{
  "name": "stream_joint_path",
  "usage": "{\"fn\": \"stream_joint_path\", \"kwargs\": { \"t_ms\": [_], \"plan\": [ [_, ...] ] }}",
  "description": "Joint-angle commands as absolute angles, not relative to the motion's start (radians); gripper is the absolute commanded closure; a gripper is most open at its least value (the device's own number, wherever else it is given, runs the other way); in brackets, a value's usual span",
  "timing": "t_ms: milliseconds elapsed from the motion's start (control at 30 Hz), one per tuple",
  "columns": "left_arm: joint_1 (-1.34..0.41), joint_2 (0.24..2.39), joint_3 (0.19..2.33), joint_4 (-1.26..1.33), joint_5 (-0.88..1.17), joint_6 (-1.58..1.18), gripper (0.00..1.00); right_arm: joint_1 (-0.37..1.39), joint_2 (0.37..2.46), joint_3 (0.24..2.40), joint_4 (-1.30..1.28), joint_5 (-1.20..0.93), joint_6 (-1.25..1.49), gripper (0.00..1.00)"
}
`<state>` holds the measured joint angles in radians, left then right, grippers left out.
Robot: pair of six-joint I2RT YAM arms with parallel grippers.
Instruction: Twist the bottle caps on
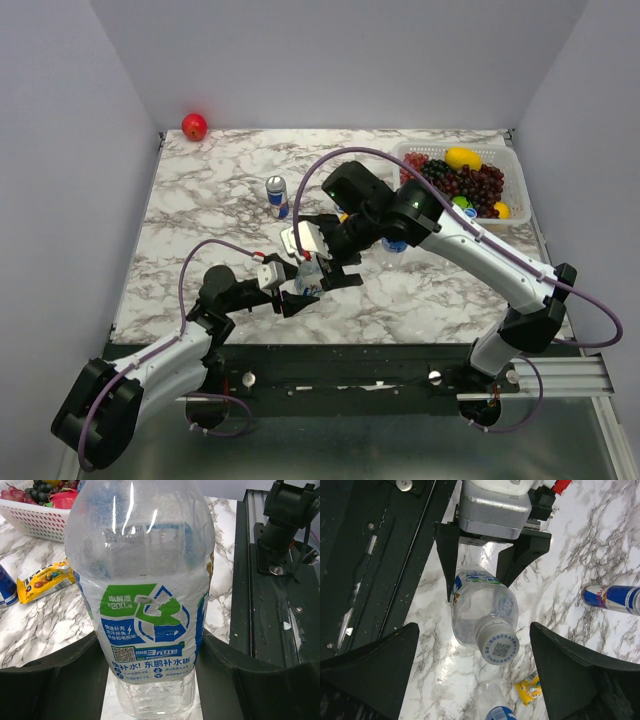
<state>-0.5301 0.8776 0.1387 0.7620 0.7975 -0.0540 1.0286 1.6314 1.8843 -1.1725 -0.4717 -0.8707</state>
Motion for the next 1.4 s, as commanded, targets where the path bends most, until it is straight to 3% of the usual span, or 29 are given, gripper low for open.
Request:
{"fn": "stream_joint_path", "kwargs": {
  "t_ms": [0, 1367],
  "plan": [
    [-0.525, 0.881, 0.156, 0.807, 0.787, -0.067, 1.00, 1.037, 1.615, 1.861, -1.196, -0.431, -0.876, 0.02],
    [-0.503, 0.899, 0.147, 0.847, 0.738, -0.092, 1.00, 1.037, 1.560, 1.744, -1.307, -0.336, -0.784, 0.01]
  ]
}}
